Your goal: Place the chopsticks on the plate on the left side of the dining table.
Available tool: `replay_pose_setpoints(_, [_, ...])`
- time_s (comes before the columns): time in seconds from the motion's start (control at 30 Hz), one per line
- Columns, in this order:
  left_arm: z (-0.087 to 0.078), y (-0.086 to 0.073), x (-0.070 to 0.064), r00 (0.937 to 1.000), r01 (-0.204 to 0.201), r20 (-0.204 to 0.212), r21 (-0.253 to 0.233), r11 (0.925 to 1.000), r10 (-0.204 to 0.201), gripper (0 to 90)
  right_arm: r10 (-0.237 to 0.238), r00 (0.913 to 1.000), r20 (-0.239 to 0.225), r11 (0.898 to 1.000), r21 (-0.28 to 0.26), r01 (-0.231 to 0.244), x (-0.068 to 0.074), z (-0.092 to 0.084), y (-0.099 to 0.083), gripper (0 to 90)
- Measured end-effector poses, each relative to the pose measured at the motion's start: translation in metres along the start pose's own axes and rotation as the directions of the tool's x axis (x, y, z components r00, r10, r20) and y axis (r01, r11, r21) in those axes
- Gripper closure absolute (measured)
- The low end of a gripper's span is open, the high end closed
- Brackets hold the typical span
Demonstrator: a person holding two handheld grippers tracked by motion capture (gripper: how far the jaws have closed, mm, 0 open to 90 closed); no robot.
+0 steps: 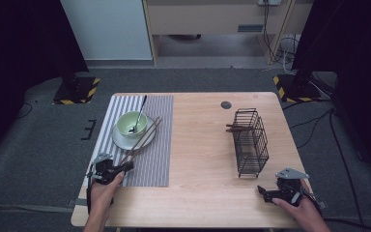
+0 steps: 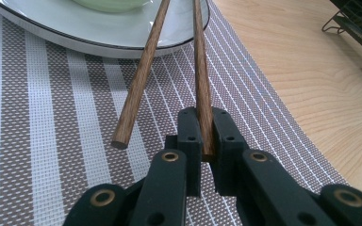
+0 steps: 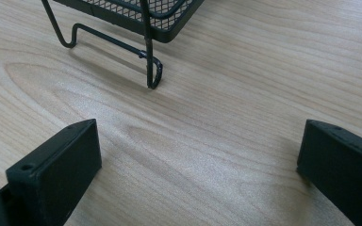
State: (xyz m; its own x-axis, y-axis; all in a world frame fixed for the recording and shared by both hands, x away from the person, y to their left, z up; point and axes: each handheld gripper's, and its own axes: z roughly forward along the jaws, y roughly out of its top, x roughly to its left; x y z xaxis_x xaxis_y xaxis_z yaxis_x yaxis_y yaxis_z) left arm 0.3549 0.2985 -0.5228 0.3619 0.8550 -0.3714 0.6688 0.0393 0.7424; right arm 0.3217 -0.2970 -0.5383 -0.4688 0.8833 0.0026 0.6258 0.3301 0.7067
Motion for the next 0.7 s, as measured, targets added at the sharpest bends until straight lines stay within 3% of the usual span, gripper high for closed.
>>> replay_pose_setpoints(0.7, [0.003, -0.0019, 0.002, 0.9999, 0.008, 0.011, 0.033, 0.9994, -0.009, 83.6, 0.0, 1.0, 0.0, 1.0, 0.0, 0.0, 0.0, -0.0001, -0.0001, 0.4])
